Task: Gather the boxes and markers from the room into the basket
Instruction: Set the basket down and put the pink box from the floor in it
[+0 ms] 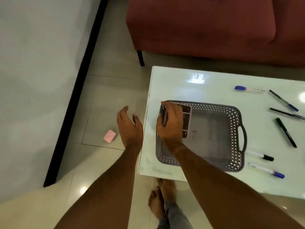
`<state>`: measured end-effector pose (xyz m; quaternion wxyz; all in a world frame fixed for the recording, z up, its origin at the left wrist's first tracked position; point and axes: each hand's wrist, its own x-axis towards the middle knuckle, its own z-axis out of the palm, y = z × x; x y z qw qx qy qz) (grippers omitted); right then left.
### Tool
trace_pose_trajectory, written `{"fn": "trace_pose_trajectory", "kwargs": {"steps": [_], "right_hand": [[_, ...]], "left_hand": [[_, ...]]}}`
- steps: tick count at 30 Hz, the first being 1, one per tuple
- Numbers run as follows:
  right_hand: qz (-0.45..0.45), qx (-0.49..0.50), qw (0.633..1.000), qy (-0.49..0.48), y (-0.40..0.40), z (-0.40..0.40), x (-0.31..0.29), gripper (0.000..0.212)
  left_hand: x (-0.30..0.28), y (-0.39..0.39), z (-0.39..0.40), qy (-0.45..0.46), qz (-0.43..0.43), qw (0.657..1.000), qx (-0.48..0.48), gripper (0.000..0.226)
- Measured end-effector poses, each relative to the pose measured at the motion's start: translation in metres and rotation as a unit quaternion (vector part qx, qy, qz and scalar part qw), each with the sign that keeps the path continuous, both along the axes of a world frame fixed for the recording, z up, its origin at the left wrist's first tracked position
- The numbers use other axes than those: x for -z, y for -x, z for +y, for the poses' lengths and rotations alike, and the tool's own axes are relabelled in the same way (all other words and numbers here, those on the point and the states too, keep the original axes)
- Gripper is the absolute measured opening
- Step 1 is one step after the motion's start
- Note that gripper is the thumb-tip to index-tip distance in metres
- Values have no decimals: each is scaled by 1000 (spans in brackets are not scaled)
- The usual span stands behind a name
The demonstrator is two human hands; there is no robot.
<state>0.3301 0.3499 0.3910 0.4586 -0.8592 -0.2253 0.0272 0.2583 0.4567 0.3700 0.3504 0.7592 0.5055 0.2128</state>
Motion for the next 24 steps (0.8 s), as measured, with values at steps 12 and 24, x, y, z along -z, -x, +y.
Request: {"fn": "trace_pose_trajectory", "kwargs": {"steps": [12,24], "right_hand": [[207,-152,966,17,48,131,22,60],[328,-135,927,125,104,244,201,64]], "left_hand": [[20,58,90,69,-12,991,-110,43],[193,140,198,201,-20,957,-206,42]]}}
